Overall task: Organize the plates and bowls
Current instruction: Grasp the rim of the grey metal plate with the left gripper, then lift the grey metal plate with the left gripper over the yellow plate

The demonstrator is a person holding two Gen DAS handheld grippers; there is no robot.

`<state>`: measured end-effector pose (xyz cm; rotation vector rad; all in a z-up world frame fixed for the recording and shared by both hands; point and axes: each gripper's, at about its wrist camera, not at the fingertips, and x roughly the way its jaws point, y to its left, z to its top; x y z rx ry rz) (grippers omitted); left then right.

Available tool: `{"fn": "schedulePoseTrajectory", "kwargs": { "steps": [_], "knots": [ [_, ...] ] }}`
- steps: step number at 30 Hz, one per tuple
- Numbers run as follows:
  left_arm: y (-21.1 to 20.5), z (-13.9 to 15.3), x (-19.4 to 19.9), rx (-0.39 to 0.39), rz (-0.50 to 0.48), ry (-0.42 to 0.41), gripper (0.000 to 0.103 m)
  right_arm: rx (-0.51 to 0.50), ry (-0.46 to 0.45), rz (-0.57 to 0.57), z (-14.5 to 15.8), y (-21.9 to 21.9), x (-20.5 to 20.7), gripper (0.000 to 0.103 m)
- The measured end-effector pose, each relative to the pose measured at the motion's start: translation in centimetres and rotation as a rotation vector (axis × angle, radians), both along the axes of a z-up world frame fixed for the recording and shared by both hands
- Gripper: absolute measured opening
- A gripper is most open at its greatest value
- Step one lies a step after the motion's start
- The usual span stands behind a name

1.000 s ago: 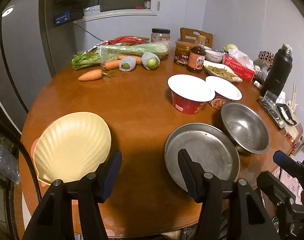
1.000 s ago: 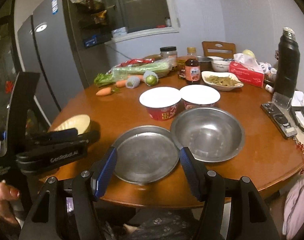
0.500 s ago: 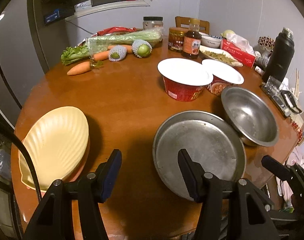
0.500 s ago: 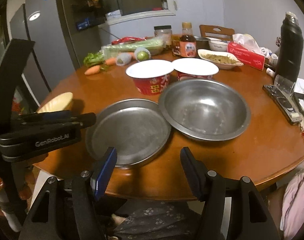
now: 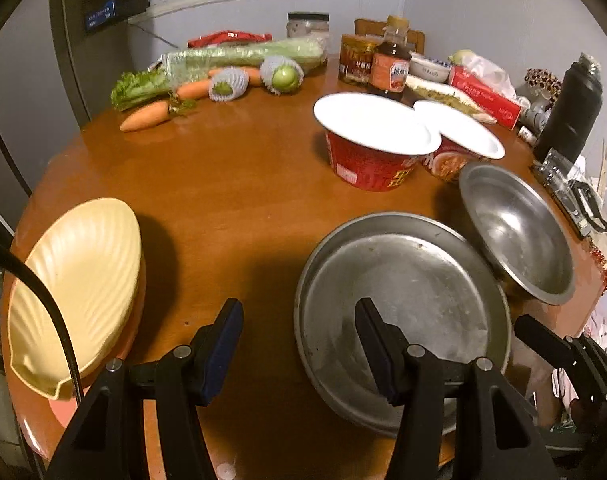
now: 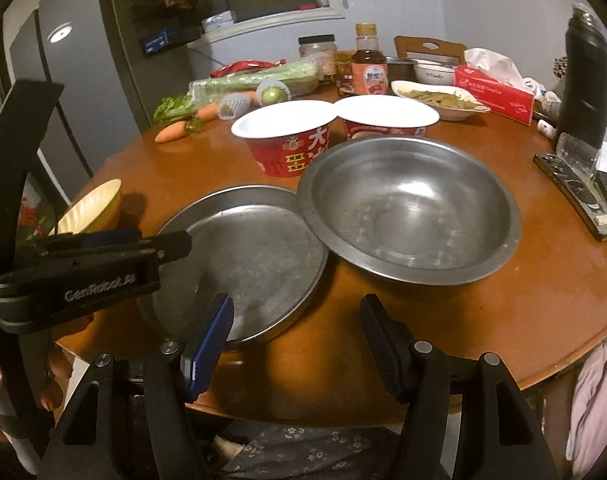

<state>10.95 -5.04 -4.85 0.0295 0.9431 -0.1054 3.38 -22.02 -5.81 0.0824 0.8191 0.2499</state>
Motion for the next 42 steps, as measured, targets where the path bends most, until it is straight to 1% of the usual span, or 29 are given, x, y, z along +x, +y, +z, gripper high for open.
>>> {"fn": "schedulePoseTrajectory", "kwargs": {
  "steps": [3,5,7,9,11,12,14,16,18,23,32,39,42],
  "knots": [
    [-0.4,-0.5,0.4,0.010,-0.010,-0.003,0.058,-0.009,-0.013,-0.003,-0.3,0.3,0.2,0.067],
    [-0.8,-0.5,0.3,0.028,-0.017,-0.022,0.058,-0.013,-0.018,-0.006,-0.4,0.3,0.3,0.067],
    [-0.9,-0.5,0.3,0.023,-0.025,-0.025,0.058,-0.012,-0.024,0.005,-0.6,0.4,0.4,0.059],
    [-1.2,-0.6,0.0,0.024,-0.036,-0.034,0.056,-0.013,-0.033,0.021,-0.6,0.7,0.4,0.056],
    [-1.6,-0.6,-0.3,0.021,-0.058,-0.040,0.049,-0.008,-0.037,0.039,-0.6,1.1,0.3,0.051],
    [-1.8,-0.6,-0.4,0.022,-0.067,-0.040,0.048,-0.007,-0.040,0.045,-0.5,1.3,0.3,0.050],
    [-1.8,-0.6,-0.5,0.029,-0.066,-0.039,0.048,-0.015,-0.041,0.052,-0.5,1.8,0.2,0.050],
    [-1.4,-0.6,-0.6,0.013,-0.067,-0.036,0.048,-0.026,-0.042,0.052,-0.4,2.0,0.2,0.050],
    [-1.2,-0.4,-0.9,0.001,-0.061,-0.033,0.048,-0.015,-0.043,0.056,-0.2,1.9,0.1,0.050],
    [-0.3,1.1,-2.4,0.020,-0.048,-0.074,0.048,-0.022,-0.067,0.074,0.8,2.7,-0.5,0.050],
    [1.8,4.1,-4.5,0.018,-0.008,-0.143,0.048,-0.031,-0.109,0.119,2.9,4.7,-1.5,0.050],
    [4.4,6.3,-5.9,0.009,0.046,-0.197,0.048,-0.047,-0.159,0.163,5.0,6.8,-2.1,0.050],
    [5.5,7.1,-6.3,0.017,0.072,-0.215,0.048,-0.047,-0.171,0.188,5.7,8.1,-2.0,0.050]
  ]
}}
